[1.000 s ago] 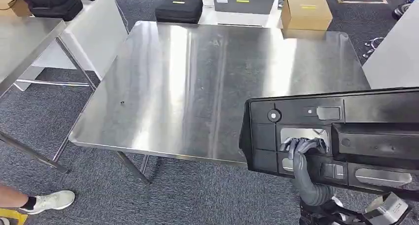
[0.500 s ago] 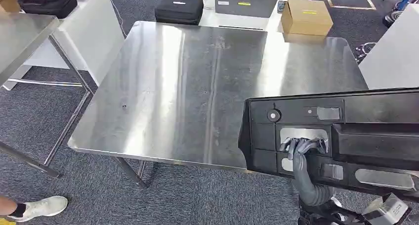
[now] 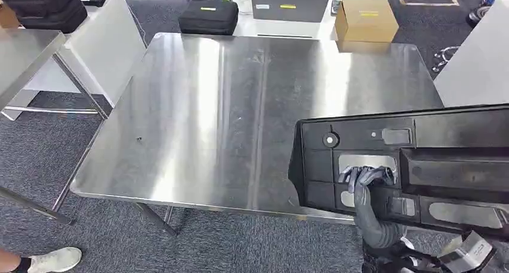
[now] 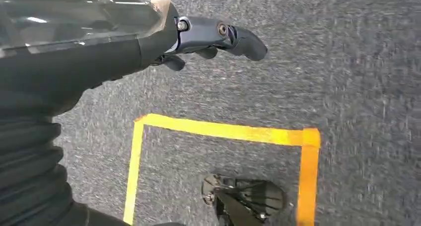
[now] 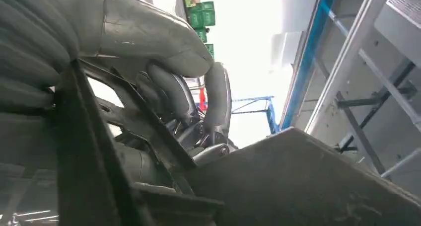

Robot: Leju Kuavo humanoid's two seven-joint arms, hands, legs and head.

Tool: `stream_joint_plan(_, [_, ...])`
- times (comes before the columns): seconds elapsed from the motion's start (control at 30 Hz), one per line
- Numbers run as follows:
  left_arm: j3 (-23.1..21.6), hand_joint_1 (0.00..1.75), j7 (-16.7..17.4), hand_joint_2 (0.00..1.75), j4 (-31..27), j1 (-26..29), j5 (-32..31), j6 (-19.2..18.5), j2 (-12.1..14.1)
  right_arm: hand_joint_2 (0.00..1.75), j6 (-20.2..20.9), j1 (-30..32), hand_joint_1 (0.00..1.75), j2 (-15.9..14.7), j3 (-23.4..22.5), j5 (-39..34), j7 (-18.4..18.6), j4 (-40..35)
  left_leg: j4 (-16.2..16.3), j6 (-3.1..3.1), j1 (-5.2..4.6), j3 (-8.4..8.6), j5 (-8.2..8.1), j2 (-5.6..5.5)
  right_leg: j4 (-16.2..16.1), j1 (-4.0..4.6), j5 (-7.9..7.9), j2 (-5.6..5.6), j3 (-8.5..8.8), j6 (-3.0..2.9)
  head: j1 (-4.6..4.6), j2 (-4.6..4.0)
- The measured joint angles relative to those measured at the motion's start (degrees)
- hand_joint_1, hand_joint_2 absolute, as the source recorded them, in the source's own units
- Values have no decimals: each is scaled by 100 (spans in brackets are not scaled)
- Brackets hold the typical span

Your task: Take the parts from the cabinet and place them on the table.

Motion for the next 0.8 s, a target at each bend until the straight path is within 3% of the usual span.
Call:
stream_joint_plan(0.03, [0,0,0,175,0,6,6,39,-2,175,0,1,175,0,0,0,11,4,347,-14,7,-230,-97,1,1,7,-9,1,3,-11,-2,0])
stream_joint_plan(0.07, [0,0,0,175,0,8,7,72,-4,175,0,1,175,0,2,0,15,13,470,-19,9,-359,-53,0,2,8,-18,6,12,-20,2,0])
stream_joint_plan(0.1, [0,0,0,175,0,9,9,85,-4,175,0,2,175,0,7,0,20,15,329,-19,11,-353,136,1,3,8,-31,15,30,-31,-4,0])
stream_joint_plan(0.13, [0,0,0,175,0,9,9,94,0,175,0,2,175,0,11,0,20,15,-46,-11,18,-210,427,2,3,2,-53,28,62,-15,-9,0])
stream_joint_plan(0.2, [0,0,0,175,0,8,9,100,7,175,0,-1,175,0,15,0,20,15,-1061,39,24,251,962,-1,2,-4,-113,45,146,48,-13,0])
stream_joint_plan(0.23, [0,0,0,175,0,3,7,100,7,175,0,-1,175,0,15,-2,20,13,-1170,47,-3,333,846,-4,14,59,-139,46,144,89,-11,0])
stream_joint_plan(0.27, [0,0,0,175,-2,-3,9,103,4,175,0,-20,175,-2,18,0,20,15,-1205,61,-1,369,848,-7,23,64,-151,51,128,109,-4,0])
stream_joint_plan(0.3, [0,0,0,175,0,2,9,103,-11,175,0,-21,175,-4,20,0,26,15,-1234,58,2,363,881,-5,48,88,-165,51,115,71,2,0])
stream_joint_plan(0.5, [-2,0,53,175,0,4,-59,72,-7,175,26,-113,175,-4,164,223,90,61,-1231,140,-81,361,865,-23,-25,59,-141,40,147,114,-2,0])
stream_joint_plan(0.67, [-48,0,94,175,0,-24,-168,12,2,175,70,-531,175,-9,690,541,193,281,-1228,174,-98,360,865,-21,-36,48,-128,40,149,139,0,0])
stream_joint_plan(0.8, [-129,0,92,175,0,-100,-210,-72,15,175,-56,-1297,175,19,1324,909,476,823,-1227,193,-96,359,879,0,-35,49,-108,48,137,170,-2,0])
